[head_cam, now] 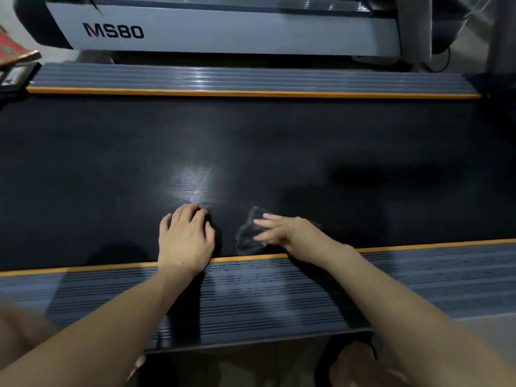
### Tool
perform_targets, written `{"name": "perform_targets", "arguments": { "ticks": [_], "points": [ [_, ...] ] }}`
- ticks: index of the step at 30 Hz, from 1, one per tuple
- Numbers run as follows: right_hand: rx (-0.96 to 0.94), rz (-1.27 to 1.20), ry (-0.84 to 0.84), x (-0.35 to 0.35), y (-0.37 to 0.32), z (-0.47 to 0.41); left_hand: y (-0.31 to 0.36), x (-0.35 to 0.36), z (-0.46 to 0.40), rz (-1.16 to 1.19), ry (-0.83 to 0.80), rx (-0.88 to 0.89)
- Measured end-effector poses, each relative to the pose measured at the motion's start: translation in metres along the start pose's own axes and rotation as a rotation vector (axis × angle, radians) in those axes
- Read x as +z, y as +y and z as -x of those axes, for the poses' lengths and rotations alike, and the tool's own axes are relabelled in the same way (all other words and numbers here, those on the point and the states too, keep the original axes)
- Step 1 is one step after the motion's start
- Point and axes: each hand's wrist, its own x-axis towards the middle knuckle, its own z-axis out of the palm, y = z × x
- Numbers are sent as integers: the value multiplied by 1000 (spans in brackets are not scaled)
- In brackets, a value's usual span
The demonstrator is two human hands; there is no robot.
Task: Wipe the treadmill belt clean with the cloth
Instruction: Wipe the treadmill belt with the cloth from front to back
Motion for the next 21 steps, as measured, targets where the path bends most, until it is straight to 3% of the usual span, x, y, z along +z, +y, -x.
{"name": "perform_targets", "arguments": {
  "ticks": [7, 11, 16, 21],
  "points": [
    [109, 88, 56, -43, 54, 67, 1, 0, 1, -47, -2, -24],
    [85, 108, 68, -16, 29, 35, 2, 0, 0, -51, -13, -25],
    [-56, 60, -41, 11, -15, -21, 2, 0, 2, -46, -3, -55],
    [33, 13, -2, -31, 38, 38, 1, 1, 1, -49, -37, -56]
  ]
}}
